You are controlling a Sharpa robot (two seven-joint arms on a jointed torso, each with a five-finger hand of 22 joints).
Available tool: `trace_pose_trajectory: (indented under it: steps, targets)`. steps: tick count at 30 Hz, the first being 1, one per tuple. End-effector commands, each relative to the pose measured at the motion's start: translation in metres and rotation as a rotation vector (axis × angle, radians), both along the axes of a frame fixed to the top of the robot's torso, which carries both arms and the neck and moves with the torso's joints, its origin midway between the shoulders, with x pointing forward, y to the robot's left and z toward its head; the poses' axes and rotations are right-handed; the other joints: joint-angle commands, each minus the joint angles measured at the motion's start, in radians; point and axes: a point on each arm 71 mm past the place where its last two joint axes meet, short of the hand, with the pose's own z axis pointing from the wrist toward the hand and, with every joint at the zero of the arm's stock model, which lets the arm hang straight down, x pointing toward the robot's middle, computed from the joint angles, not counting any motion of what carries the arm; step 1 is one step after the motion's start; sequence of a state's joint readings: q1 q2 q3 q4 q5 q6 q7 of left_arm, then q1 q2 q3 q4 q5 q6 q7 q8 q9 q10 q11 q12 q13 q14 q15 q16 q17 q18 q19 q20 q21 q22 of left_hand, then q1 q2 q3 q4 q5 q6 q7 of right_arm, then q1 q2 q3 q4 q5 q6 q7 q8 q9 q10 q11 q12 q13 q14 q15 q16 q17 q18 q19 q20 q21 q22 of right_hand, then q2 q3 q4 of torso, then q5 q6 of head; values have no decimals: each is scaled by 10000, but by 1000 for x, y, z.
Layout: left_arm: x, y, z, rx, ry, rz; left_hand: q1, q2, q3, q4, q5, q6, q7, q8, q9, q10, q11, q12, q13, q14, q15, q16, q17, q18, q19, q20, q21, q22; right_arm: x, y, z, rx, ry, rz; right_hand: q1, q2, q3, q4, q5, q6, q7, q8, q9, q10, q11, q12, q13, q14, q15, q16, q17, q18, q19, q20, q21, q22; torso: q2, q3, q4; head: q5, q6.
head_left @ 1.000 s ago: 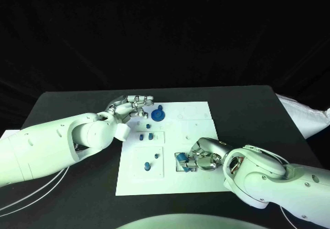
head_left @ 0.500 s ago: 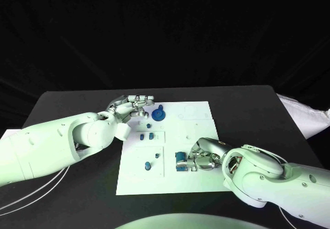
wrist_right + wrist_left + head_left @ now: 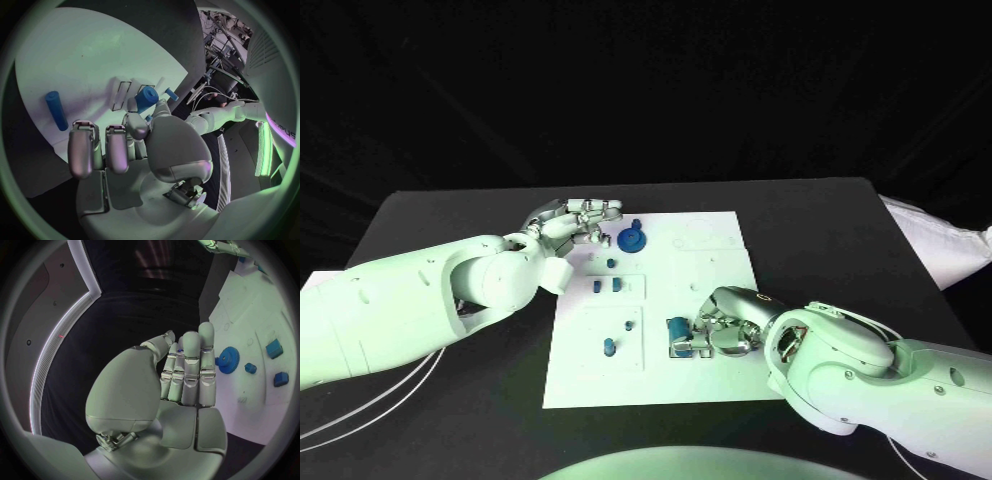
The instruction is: Assemble the parts on the task board
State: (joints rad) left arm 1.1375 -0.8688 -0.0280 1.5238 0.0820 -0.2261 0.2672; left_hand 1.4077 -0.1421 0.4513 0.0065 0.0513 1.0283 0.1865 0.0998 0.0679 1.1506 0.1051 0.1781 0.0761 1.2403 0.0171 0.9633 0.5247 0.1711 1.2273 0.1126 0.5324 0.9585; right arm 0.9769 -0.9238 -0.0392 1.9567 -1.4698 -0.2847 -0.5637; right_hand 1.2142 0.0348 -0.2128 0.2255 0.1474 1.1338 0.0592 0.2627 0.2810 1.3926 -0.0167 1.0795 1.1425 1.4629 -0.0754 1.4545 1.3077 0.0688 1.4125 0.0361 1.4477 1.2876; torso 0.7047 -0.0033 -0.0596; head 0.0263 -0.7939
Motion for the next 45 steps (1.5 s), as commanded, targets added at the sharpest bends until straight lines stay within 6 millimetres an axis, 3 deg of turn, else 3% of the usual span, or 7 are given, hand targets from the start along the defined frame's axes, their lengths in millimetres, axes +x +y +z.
trace_pose_trajectory:
  steps: [1, 4, 9, 28, 36, 41, 45]
  targets:
    - [-1, -2, 1, -146, -30, -169, -78, 54, -44, 8, 21, -67, -30, 58, -3, -62, -2, 69, -10, -82, -7, -8, -12, 107, 27, 20, -22, -8, 0, 0, -2, -340, -41, 259, 661, 177, 208, -345, 42, -48, -37, -21, 38, 25, -33, -12, 50, 655, -77, -9, 60, -75, -27, -46, -41, 28, -4, -4, 2, 1, -3]
    - [-1, -2, 1, -149, -29, -176, -78, 54, -44, 8, 21, -67, -30, 58, -3, -62, -2, 69, -10, -82, -7, -8, -12, 107, 27, 20, -22, -8, 1, 1, -3, -482, -82, 306, 1273, 285, 458, -738, -195, -19, -75, -3, 96, 57, -68, 29, 120, 671, -105, 33, 150, -81, -7, -70, -28, 62, -4, -6, 1, 1, -5]
    - [-1, -2, 1, -147, -25, -178, -78, 54, -44, 8, 21, -67, -30, 58, -3, -62, -2, 69, -10, -82, -7, -8, -12, 107, 27, 20, -22, -8, 1, 2, -4, -585, -43, 410, 1608, 267, 570, -1011, -336, 21, -103, 13, 150, 103, -92, 99, 213, 691, -121, 94, 282, -92, 16, -89, -11, 107, 0, -5, 7, 19, -18]
    - [0, -1, 1, -129, -9, -157, -95, 64, -69, 4, 21, -82, -26, 60, -4, -86, 2, 90, -13, -90, -2, -1, -27, 107, 29, 24, -37, -20, -1, -3, -2, -143, 27, 349, 973, 179, 259, -689, -129, 46, -69, -10, 240, 149, -59, 54, 249, 685, -95, 92, 283, -85, -7, -74, -31, 75, -8, 9, -10, 42, -28]
    - [0, 0, 1, -120, -15, -131, -95, 64, -69, 4, 21, -82, -26, 60, -4, -86, 2, 90, -13, -90, -2, -1, -27, 107, 29, 24, -37, -20, 2, -34, 18, 352, -560, -207, 1150, 171, 226, -765, 447, -567, 185, -474, 132, -172, 137, -628, -198, 647, 50, 1, 125, -44, -143, 25, -149, -133, -23, 5, -43, -49, -1]
    - [0, 0, 0, -117, -12, -118, -95, 64, -69, 4, 21, -82, -26, 60, -4, -86, 2, 90, -13, -90, -2, -1, -27, 107, 29, 24, -37, -20, 5, -61, 24, -444, -755, -455, 1185, 193, 222, -775, 614, -606, 224, -580, 102, -234, 170, -795, -308, 652, 83, 12, 155, -46, -136, 64, -147, -118, -49, -13, -73, -152, 48]
    - [0, 0, 0, -121, -15, -120, -95, 64, -69, 4, 21, -82, -26, 60, -4, -86, 2, 90, -13, -90, -2, -1, -27, 107, 29, 24, -37, -20, 7, -80, 24, -1081, -876, -749, 1191, 215, 222, -765, 658, -628, 241, -639, 80, -258, 186, -859, -348, 656, 98, 24, 183, -48, -128, 80, -142, -102, -56, -1, -118, -199, 58]
